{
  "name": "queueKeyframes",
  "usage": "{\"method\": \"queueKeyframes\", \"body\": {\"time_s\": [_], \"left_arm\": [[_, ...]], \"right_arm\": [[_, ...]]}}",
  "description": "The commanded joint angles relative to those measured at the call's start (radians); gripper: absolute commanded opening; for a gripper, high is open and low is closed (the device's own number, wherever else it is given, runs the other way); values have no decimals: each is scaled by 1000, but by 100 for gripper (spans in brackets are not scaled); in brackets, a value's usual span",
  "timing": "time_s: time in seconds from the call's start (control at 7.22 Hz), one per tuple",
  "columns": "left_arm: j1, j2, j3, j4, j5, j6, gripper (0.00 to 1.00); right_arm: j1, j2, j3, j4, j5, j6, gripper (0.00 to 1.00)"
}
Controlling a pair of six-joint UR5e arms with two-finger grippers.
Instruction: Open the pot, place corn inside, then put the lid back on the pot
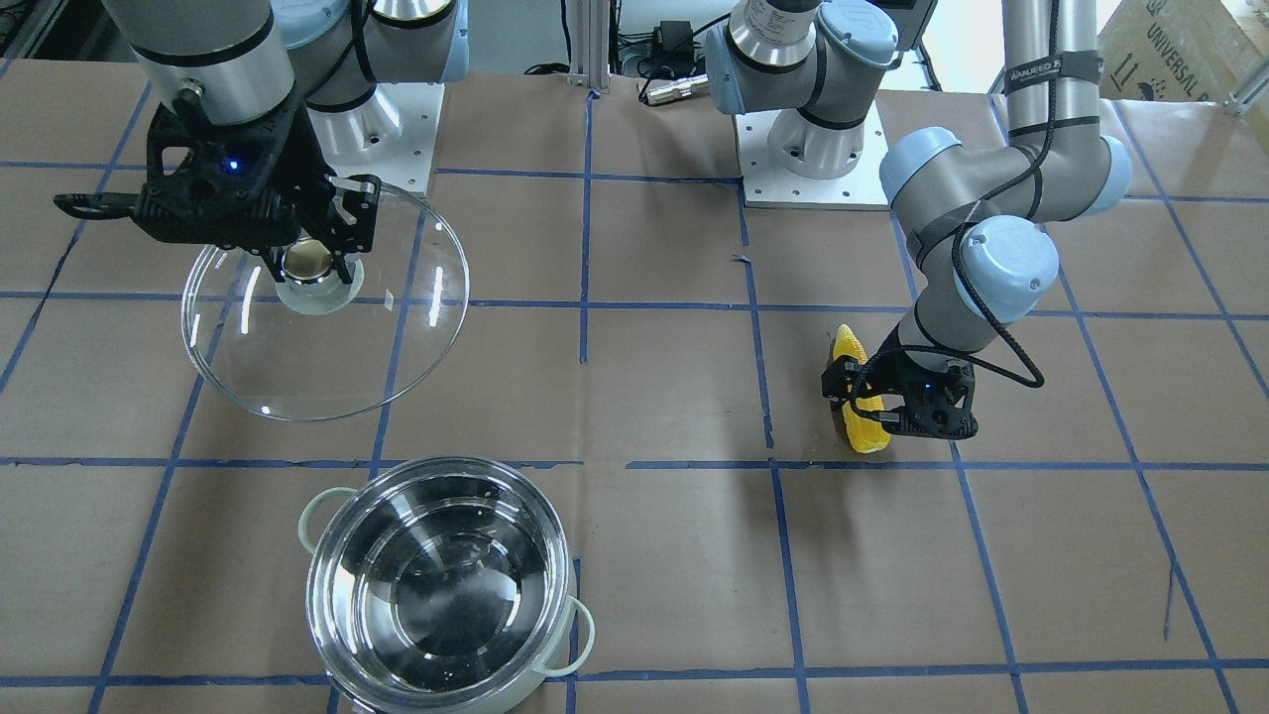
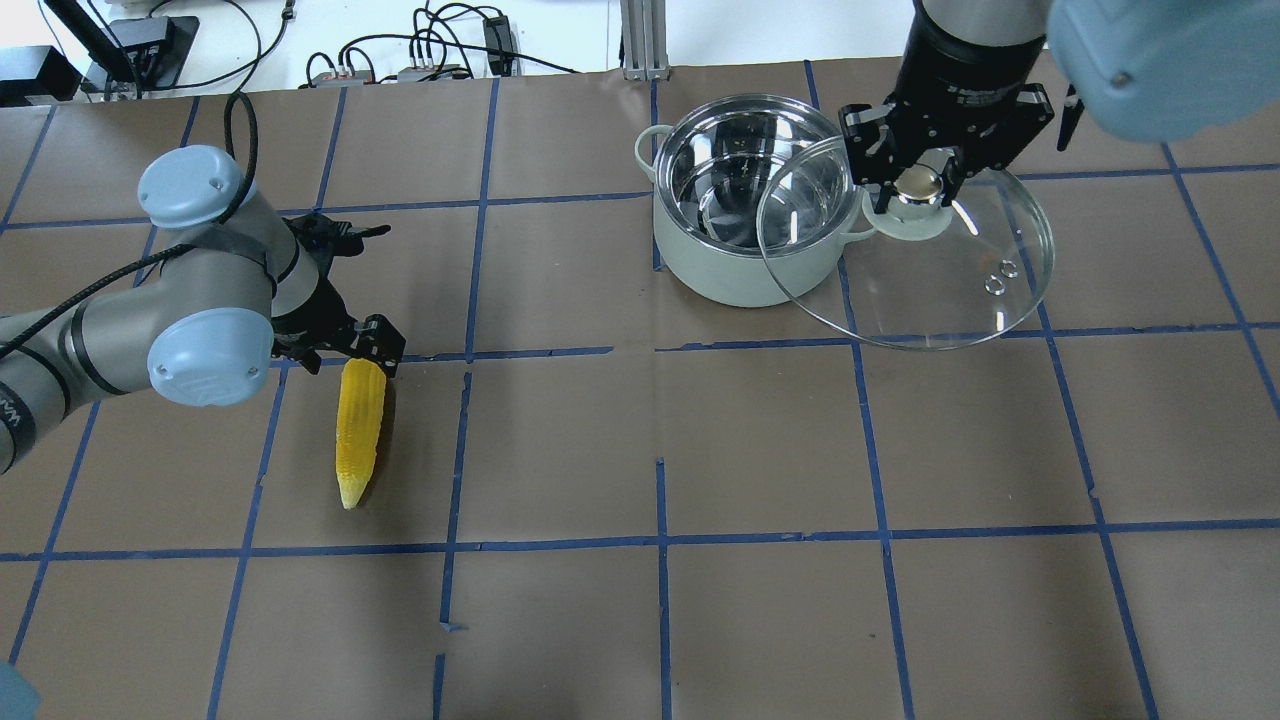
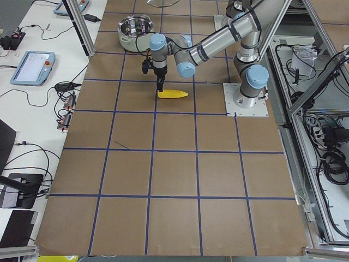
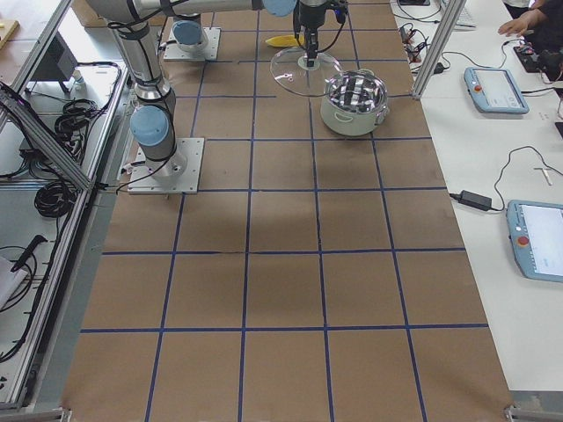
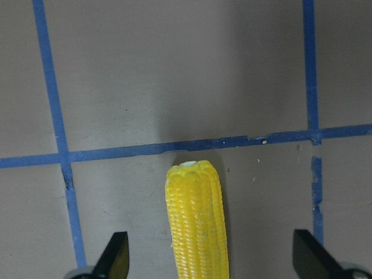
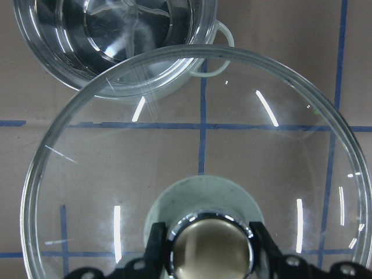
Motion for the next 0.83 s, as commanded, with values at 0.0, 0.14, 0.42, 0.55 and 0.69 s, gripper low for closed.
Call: {"method": "queueKeyframes", "body": {"time_s": [0.0, 0.14, 0.42, 0.55, 0.69], "left_arm": [[18, -31, -18, 24, -4, 28, 99], [23, -34, -36, 23, 3, 40, 86], [26, -57, -47, 27, 7, 34, 46], [16, -51, -49, 26, 7, 29, 14], [0, -39, -32, 24, -1, 8, 3]], "right_arm": [[-8, -48, 69, -18, 0, -2, 10], [-8, -88, 98, -18, -1, -2, 10], [-6, -122, 147, -67, 0, -2, 10], [-6, -122, 147, -67, 0, -4, 10], [-6, -123, 147, -67, -1, -6, 10]]}}
